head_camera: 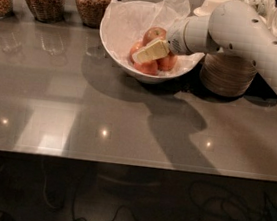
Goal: Pick apple from white bowl
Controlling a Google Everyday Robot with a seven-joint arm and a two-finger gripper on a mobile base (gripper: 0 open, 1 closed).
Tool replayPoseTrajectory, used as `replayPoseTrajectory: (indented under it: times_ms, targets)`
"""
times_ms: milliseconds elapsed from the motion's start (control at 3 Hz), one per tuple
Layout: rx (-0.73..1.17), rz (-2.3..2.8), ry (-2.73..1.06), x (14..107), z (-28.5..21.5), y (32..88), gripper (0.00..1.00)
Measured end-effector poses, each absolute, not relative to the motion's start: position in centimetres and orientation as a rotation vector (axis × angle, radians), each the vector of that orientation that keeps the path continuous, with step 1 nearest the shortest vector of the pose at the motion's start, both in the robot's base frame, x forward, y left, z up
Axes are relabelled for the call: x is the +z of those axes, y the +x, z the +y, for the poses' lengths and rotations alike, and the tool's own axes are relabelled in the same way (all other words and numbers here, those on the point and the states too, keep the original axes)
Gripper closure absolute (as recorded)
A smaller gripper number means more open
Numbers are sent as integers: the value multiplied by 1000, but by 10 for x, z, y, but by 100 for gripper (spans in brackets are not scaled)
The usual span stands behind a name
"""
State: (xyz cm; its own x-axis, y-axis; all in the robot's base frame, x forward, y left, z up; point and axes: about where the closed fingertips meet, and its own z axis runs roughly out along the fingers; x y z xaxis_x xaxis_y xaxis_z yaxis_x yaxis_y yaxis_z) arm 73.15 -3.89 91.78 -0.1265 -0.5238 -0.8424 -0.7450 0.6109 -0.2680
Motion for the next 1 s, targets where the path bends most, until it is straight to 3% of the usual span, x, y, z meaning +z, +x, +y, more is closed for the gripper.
replayPoseTrajectory:
  times_ms: [333,667,1000]
  targets:
    - [275,1787,-1034,915,-33,737,18]
    - [279,1787,-1036,913,-32,739,30]
    - [279,1788,-1037,913,-32,739,53]
